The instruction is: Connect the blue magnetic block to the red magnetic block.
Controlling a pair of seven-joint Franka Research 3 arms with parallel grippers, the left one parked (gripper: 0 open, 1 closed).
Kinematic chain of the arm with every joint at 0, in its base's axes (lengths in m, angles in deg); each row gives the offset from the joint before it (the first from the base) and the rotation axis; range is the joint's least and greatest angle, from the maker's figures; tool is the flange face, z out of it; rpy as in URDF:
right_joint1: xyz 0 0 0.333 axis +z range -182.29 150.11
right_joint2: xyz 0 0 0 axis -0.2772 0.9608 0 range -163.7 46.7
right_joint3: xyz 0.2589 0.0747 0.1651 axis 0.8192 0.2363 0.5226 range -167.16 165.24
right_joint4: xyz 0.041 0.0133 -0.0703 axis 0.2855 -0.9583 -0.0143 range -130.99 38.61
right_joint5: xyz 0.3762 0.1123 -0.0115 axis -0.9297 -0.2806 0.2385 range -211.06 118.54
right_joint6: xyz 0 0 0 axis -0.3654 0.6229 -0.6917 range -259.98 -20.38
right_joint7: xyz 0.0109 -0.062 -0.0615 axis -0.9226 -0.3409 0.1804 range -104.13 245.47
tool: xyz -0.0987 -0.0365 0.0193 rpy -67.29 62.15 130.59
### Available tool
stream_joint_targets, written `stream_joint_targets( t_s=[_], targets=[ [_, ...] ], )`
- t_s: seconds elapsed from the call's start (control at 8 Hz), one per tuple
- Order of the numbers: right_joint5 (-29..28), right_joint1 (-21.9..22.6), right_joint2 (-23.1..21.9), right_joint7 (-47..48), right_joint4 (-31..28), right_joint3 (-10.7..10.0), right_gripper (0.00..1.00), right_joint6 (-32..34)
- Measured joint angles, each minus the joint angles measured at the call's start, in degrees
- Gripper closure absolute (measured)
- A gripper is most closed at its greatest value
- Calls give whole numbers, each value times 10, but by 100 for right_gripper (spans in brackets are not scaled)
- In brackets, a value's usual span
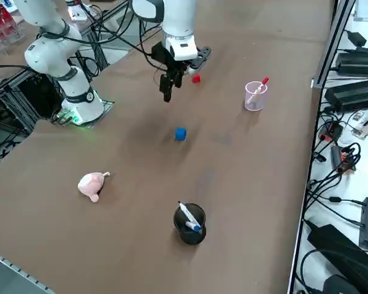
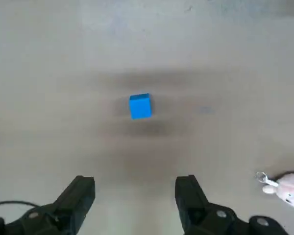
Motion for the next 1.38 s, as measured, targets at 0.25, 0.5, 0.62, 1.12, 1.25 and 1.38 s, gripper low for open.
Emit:
stream_joint_targets(
  t_s=[0.25, 0.5, 0.62, 1.12, 1.25, 1.38],
  targets=[
    [0, -7, 0, 0, 19, -2, 0, 20],
    [0, -11, 1, 0, 30, -2, 0, 28],
    [0, -11, 1, 0, 31, -2, 0, 28],
    [0, -10, -18, 0, 66, 1, 0, 28],
    [0, -10, -33, 0, 86, 4, 0, 35],
    [0, -9, -45, 0, 120, 6, 0, 62]
  ],
)
